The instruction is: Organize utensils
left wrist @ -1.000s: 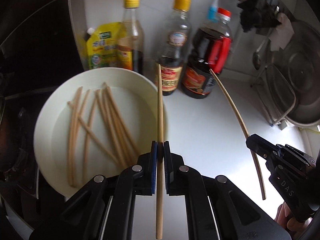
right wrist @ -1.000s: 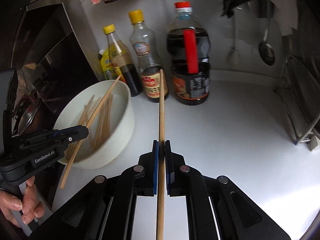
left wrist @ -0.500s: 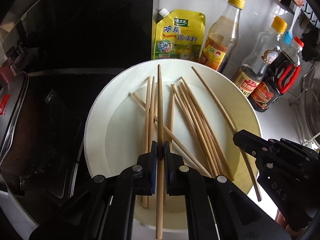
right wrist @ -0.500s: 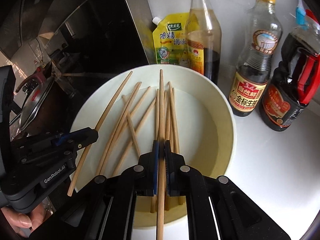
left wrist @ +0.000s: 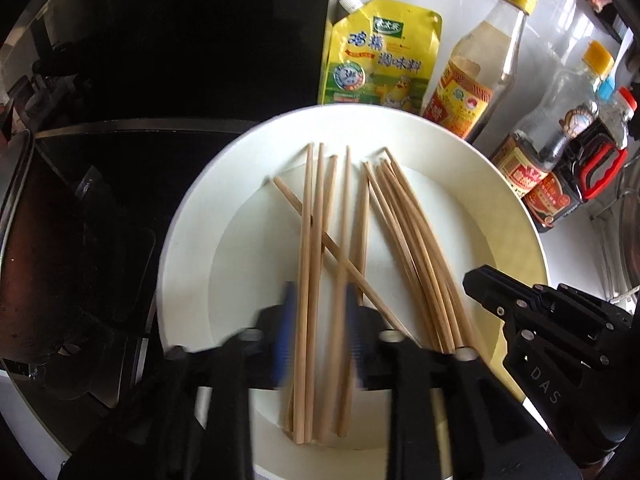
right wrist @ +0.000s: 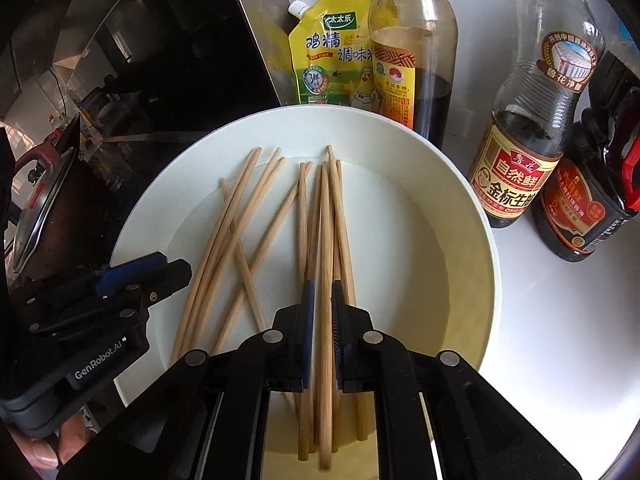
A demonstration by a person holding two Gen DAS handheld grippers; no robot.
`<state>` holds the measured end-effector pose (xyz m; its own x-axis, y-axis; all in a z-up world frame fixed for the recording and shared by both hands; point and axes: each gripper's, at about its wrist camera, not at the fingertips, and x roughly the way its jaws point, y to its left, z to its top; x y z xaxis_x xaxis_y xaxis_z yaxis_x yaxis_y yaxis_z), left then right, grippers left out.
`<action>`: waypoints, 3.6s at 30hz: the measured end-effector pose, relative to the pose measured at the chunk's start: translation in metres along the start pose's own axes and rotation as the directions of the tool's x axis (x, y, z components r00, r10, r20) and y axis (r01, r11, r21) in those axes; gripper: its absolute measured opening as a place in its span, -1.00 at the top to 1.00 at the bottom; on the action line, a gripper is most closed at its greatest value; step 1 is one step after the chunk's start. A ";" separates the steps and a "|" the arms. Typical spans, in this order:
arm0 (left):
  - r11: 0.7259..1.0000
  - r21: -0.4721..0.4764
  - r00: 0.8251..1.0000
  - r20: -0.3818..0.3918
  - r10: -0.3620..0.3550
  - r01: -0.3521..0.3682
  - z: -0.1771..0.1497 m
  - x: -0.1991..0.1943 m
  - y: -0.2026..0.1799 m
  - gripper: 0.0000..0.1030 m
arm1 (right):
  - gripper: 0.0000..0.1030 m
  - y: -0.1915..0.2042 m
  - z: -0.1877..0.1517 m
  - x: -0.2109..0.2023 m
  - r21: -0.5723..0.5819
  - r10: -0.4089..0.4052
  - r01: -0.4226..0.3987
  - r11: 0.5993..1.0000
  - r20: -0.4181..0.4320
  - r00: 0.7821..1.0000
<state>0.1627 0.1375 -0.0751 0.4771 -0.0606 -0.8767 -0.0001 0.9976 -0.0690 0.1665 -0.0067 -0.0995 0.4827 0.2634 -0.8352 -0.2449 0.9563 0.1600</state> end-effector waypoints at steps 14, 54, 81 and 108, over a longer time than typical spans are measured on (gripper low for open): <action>0.998 -0.032 0.996 0.066 0.065 -0.063 -0.014 -0.044 0.002 -0.73 | 0.36 -0.015 -0.023 -0.048 0.049 -0.031 0.028 0.998 0.054 0.998; 0.987 -0.109 0.980 0.147 0.132 -0.117 -0.050 -0.114 -0.009 -0.87 | -0.01 0.002 -0.061 -0.114 -0.009 -0.005 0.006 1.000 0.138 0.990; 0.977 -0.107 0.972 0.126 0.196 -0.183 -0.046 -0.106 -0.010 -0.87 | -0.03 -0.001 -0.053 -0.104 -0.012 0.000 0.002 1.000 0.119 0.993; 0.977 -0.120 0.974 0.127 0.189 -0.174 -0.050 -0.109 -0.012 -0.87 | -0.04 0.000 -0.055 -0.103 -0.014 -0.002 0.004 1.000 0.114 0.994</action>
<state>0.0664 0.1300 -0.0021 0.5760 0.1335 -0.8065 -0.1887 0.9816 0.0277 0.0705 -0.0412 -0.0429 0.5757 0.2743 -0.7703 -0.2548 0.9553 0.1497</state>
